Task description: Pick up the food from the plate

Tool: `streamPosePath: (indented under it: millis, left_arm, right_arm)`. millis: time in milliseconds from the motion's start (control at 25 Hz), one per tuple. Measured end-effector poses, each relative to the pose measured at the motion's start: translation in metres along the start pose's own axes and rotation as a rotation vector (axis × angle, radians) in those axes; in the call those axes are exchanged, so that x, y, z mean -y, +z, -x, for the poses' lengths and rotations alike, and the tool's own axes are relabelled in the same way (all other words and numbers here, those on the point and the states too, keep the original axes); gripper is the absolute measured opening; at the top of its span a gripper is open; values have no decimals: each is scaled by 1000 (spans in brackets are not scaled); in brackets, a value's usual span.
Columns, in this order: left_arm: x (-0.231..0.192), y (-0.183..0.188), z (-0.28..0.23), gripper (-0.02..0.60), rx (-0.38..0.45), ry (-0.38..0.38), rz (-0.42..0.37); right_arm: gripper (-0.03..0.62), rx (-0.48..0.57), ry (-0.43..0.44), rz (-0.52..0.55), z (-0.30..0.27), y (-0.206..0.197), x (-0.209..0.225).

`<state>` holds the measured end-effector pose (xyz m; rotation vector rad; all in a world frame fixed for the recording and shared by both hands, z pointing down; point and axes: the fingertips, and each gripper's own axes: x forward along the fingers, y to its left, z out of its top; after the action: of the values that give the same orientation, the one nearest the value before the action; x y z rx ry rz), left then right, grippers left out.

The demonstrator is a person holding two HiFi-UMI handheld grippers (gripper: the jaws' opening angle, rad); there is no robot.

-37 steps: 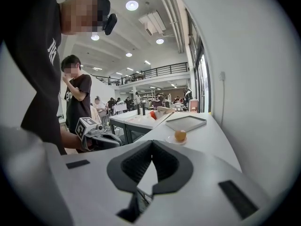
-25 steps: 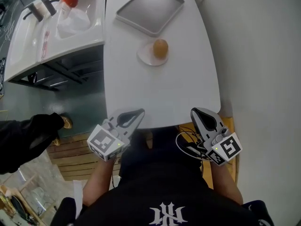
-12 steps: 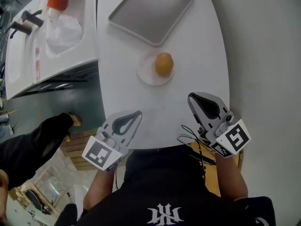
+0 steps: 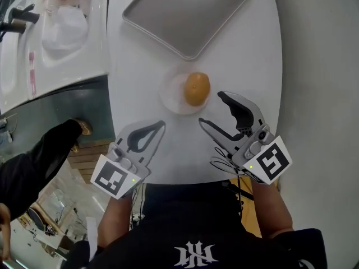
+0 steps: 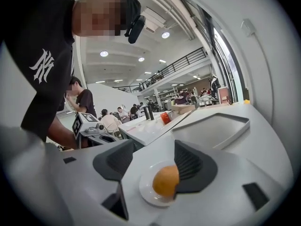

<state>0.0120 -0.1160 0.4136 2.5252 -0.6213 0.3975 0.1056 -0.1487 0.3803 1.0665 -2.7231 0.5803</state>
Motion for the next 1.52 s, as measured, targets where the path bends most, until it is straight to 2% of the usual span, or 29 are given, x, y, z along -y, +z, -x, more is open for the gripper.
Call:
streamPosePath:
  millis: [200, 360, 480, 600, 840, 1080, 1400, 1520]
  left_arm:
    - [-5, 1, -18, 3, -1, -22, -19]
    - [-10, -9, -26, 3, -24, -20, -42]
    - [-12, -20, -25, 3, -34, -14, -36]
    - [-16, -31, -26, 3, -44, -7, -64]
    - [-17, -45, -29, 3, -64, -8, -63]
    - [-14, -57, -30, 3, -80, -9, -60]
    - [-20, -64, -22, 3, -62, 25, 54]
    - [-19, -65, -19, 3, -49, 28, 66]
  right_arm:
    - [297, -26, 26, 26, -22, -13, 22]
    - [382, -37, 35, 68, -42, -28, 29]
    - [426, -87, 21, 85, -52, -49, 33]
    - [459, -145, 28, 105, -61, -70, 35]
    - [517, -220, -7, 131, -72, -94, 46]
    - [525, -302, 57, 171, -82, -113, 36]
    - [522, -291, 4, 187, -83, -116, 45]
    - [520, -316, 2, 201, -82, -119, 46]
